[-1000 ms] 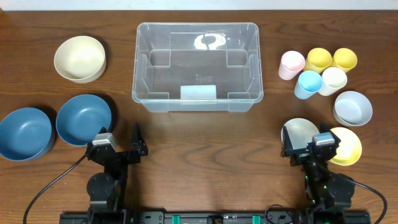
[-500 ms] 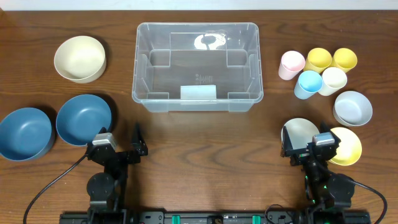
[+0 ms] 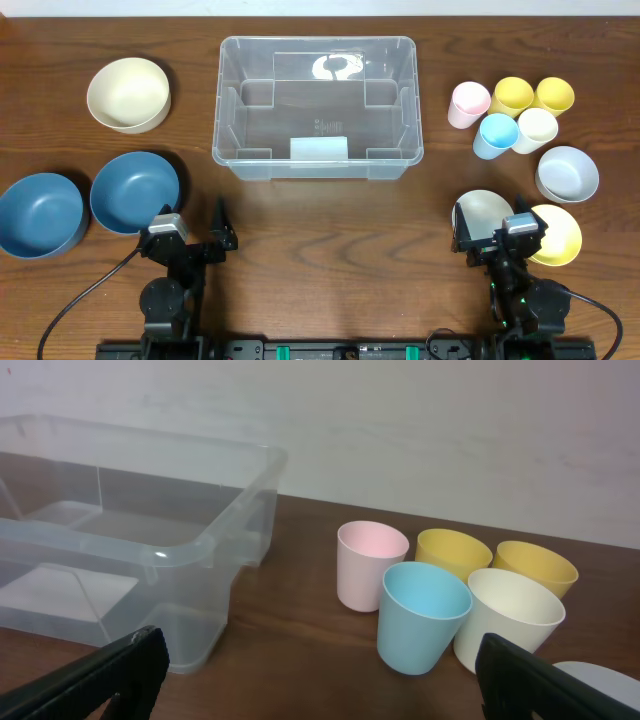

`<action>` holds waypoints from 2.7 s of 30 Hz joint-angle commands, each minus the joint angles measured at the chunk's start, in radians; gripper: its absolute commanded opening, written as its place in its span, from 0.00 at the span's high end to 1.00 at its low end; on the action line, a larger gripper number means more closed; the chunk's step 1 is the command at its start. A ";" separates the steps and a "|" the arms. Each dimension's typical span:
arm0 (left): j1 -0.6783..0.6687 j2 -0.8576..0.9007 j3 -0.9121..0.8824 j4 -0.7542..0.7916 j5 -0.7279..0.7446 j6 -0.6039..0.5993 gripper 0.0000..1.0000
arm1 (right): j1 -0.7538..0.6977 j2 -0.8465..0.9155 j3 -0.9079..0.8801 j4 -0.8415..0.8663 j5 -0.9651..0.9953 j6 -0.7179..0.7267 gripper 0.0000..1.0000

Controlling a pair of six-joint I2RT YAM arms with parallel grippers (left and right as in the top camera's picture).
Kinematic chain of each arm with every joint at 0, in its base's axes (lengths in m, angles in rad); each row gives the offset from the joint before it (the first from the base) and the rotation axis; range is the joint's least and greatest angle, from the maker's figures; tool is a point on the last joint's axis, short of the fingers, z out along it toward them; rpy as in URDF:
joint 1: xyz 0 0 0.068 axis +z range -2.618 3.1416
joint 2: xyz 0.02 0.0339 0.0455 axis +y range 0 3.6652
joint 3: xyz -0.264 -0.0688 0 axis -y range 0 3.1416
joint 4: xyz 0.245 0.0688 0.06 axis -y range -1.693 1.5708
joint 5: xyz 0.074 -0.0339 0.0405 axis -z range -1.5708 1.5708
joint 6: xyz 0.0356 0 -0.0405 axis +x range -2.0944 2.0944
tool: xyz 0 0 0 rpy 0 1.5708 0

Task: Pack container
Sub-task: 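Move the right gripper toward the white bowl on the right, then grasp the rim of the white bowl with the right gripper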

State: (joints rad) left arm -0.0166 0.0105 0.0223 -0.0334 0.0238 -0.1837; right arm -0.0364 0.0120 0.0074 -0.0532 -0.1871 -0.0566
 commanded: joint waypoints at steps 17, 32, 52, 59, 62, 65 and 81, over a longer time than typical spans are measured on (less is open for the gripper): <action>0.005 -0.006 -0.018 -0.038 -0.009 -0.002 0.02 | -0.010 -0.005 -0.002 -0.003 0.003 -0.012 0.01; 0.005 -0.006 -0.018 -0.038 -0.009 -0.002 0.02 | -0.011 0.050 0.179 0.067 -0.084 0.203 0.01; 0.005 -0.006 -0.018 -0.038 -0.009 -0.002 0.02 | -0.011 1.012 0.952 -0.794 -0.486 0.172 0.01; 0.005 -0.006 -0.018 -0.038 -0.009 -0.002 0.02 | -0.011 1.201 0.952 -1.014 -0.005 0.463 0.14; 0.005 -0.006 -0.018 -0.038 -0.009 -0.002 0.02 | -0.011 1.255 0.951 -1.054 0.140 0.610 0.14; 0.005 -0.006 -0.018 -0.038 -0.009 -0.002 0.02 | -0.011 1.286 0.948 -1.060 0.200 0.691 0.14; 0.005 -0.006 -0.018 -0.038 -0.009 -0.002 0.02 | -0.011 1.307 0.742 -0.971 0.396 1.055 0.24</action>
State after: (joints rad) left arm -0.0166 0.0101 0.0223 -0.0334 0.0238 -0.1841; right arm -0.0422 1.3174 0.8043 -1.0546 0.1749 0.9329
